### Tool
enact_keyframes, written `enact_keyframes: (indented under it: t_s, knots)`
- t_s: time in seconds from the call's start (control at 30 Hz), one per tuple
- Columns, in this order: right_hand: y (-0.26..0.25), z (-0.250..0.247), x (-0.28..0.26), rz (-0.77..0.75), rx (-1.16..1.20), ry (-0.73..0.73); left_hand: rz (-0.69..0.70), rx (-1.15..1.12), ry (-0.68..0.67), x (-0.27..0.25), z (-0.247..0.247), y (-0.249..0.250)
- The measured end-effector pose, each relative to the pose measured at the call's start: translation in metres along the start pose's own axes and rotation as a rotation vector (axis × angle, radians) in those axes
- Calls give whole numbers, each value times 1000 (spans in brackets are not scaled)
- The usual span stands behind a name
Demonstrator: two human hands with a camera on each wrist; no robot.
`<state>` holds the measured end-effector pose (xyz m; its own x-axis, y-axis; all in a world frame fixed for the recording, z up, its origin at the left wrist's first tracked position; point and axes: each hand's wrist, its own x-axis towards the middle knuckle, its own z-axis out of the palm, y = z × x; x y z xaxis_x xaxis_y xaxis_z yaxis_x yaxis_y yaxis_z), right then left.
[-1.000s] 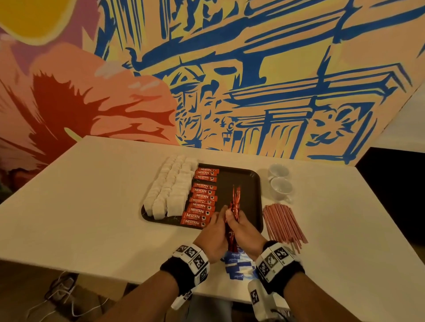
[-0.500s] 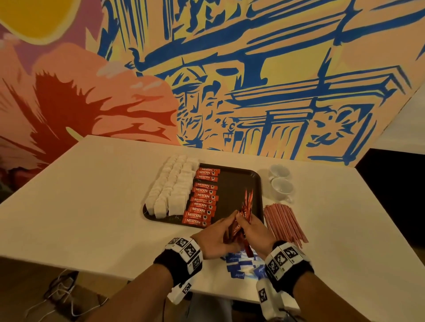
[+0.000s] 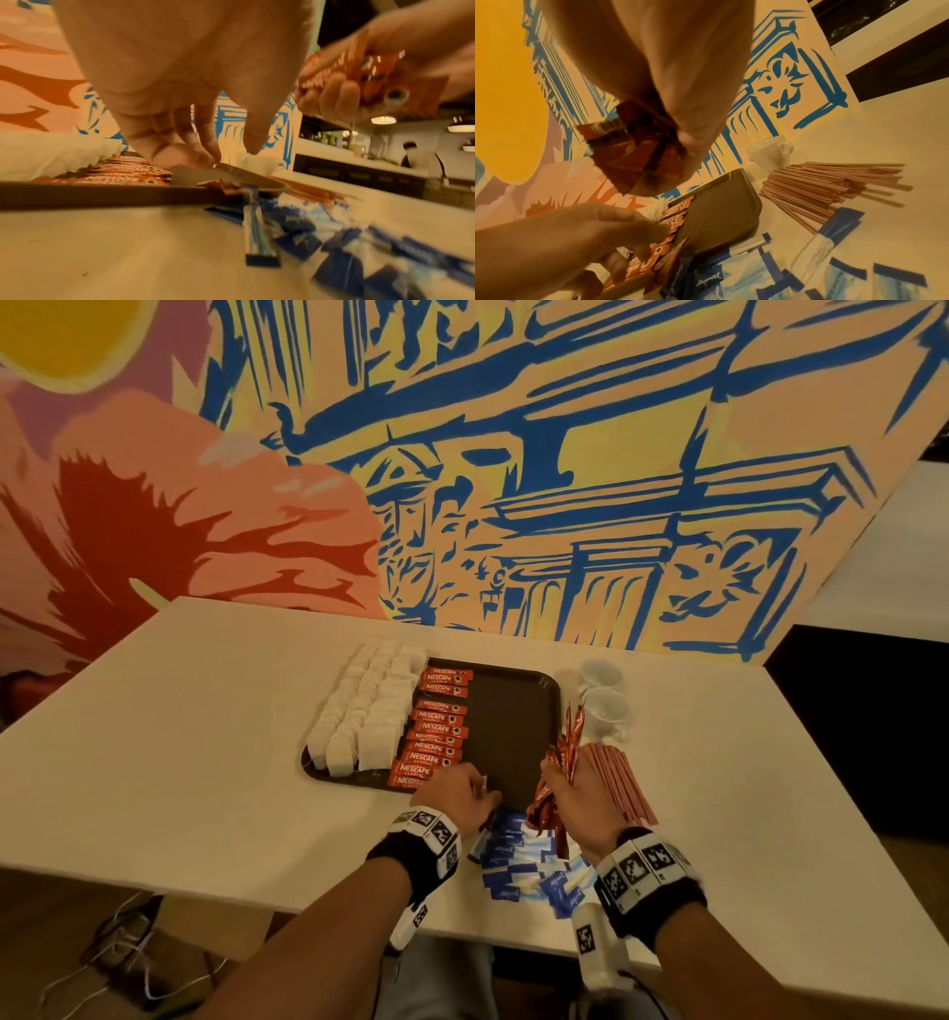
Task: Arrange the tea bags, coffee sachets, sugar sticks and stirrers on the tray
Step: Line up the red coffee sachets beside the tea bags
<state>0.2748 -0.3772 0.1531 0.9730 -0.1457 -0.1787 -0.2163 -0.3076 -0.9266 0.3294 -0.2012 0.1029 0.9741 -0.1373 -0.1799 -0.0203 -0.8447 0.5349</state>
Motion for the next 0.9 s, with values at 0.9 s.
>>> enact_keyframes:
  t_s: [0.9]
  knots:
    - [-31,-22,-27,70,354,-202,318,-582,-162,-31,-58,28]
